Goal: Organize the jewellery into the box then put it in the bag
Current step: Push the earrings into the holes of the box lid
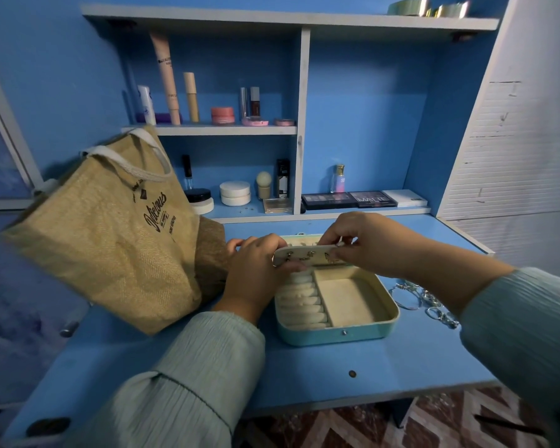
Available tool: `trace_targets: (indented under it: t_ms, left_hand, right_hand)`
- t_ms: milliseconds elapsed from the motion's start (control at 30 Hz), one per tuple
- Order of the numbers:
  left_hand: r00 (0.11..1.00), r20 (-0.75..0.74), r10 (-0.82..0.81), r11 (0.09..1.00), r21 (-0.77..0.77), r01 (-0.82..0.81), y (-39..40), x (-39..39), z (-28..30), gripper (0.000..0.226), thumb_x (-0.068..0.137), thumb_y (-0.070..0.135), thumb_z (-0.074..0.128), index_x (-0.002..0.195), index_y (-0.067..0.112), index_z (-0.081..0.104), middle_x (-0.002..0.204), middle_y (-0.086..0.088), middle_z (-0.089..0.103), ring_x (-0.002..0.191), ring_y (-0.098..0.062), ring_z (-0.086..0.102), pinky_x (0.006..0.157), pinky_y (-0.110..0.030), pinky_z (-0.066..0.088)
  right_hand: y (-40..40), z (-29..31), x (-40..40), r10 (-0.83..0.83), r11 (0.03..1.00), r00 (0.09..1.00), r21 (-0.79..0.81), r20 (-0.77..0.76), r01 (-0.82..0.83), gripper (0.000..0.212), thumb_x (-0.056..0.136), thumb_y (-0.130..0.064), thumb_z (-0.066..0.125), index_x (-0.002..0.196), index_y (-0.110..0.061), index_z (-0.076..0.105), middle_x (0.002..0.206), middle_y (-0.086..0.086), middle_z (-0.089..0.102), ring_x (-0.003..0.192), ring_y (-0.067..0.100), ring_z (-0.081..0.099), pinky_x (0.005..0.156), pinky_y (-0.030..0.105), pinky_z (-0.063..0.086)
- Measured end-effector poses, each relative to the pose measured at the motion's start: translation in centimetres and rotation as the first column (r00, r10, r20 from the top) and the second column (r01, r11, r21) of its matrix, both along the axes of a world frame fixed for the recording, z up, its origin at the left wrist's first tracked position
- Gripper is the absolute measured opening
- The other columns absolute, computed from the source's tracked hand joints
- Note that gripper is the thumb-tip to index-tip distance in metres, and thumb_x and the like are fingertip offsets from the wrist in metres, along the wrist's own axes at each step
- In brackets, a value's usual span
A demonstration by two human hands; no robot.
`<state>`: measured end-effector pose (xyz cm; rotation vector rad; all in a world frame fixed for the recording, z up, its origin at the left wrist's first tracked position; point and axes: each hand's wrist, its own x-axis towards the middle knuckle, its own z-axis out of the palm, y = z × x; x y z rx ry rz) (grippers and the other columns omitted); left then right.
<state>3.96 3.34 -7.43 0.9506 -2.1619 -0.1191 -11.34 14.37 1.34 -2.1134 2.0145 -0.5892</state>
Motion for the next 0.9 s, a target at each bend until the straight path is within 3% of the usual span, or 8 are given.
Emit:
trace_targets:
  t_ms: [100, 200, 467, 700, 900]
  left_hand:
    - [1.000, -0.022, -0.003, 1.000, -0.018, 0.003, -0.08, -0.06, -0.27, 0.054, 0.069, 0.081, 0.037, 0.076, 0.030, 0.049, 0.075, 0.018, 0.051, 0.079, -0.005, 0.044, 0.087, -0.028, 0.014]
    - [0.999, -0.034, -0.012, 1.000, -0.013, 0.012, -0.03, -0.13, -0.31, 0.043, 0.076, 0.069, 0.052, 0.079, 0.027, 0.051, 0.078, 0.016, 0.053, 0.080, -0.005, 0.044, 0.089, -0.028, 0.014]
    - [1.000, -0.011, -0.010, 1.000, -0.029, 0.010, 0.00, -0.18, -0.42, 0.034, 0.077, 0.061, 0.052, 0.078, 0.026, 0.049, 0.078, 0.015, 0.049, 0.080, -0.004, 0.042, 0.090, -0.028, 0.016]
    - [0.999, -0.029, -0.016, 0.999, -0.029, 0.015, 0.01, -0.13, -0.51, 0.042, 0.075, 0.058, 0.056, 0.083, 0.017, 0.061, 0.079, 0.014, 0.050, 0.080, -0.005, 0.043, 0.090, -0.028, 0.016]
    - [1.000, -0.024, -0.017, 1.000, 0.000, 0.017, -0.04, -0.05, -0.45, 0.043, 0.075, 0.058, 0.056, 0.086, 0.017, 0.063, 0.081, 0.015, 0.051, 0.081, -0.005, 0.044, 0.089, -0.028, 0.017]
  right_hand:
    - [0.14, -0.01, 0.02, -0.002, 1.000, 1.000, 0.001, 0.005, 0.002, 0.018, 0.089, -0.015, 0.059, 0.099, -0.027, 0.068, 0.086, -0.019, 0.051, 0.084, 0.007, 0.050, 0.082, 0.024, 0.044]
    - [0.21, -0.12, -0.01, -0.002, 1.000, 1.000, -0.002, 0.008, 0.002, 0.019, 0.089, -0.014, 0.059, 0.100, -0.026, 0.068, 0.086, -0.019, 0.051, 0.084, 0.006, 0.049, 0.083, 0.023, 0.043]
    - [0.55, -0.31, 0.06, 0.008, 1.000, 1.000, 0.003, 0.028, -0.009, 0.019, 0.089, -0.012, 0.059, 0.100, -0.025, 0.069, 0.089, -0.014, 0.053, 0.086, 0.007, 0.050, 0.084, 0.024, 0.044]
    - [0.62, -0.31, -0.02, 0.015, 1.000, 1.000, -0.003, 0.020, -0.015, 0.021, 0.089, -0.011, 0.058, 0.101, -0.024, 0.069, 0.089, -0.016, 0.052, 0.080, 0.002, 0.048, 0.079, 0.019, 0.041]
    - [0.48, -0.48, -0.10, 0.012, 1.000, 1.000, -0.013, 0.017, -0.012, 0.020, 0.088, -0.012, 0.059, 0.101, -0.024, 0.070, 0.087, -0.017, 0.051, 0.084, 0.006, 0.049, 0.079, 0.020, 0.041]
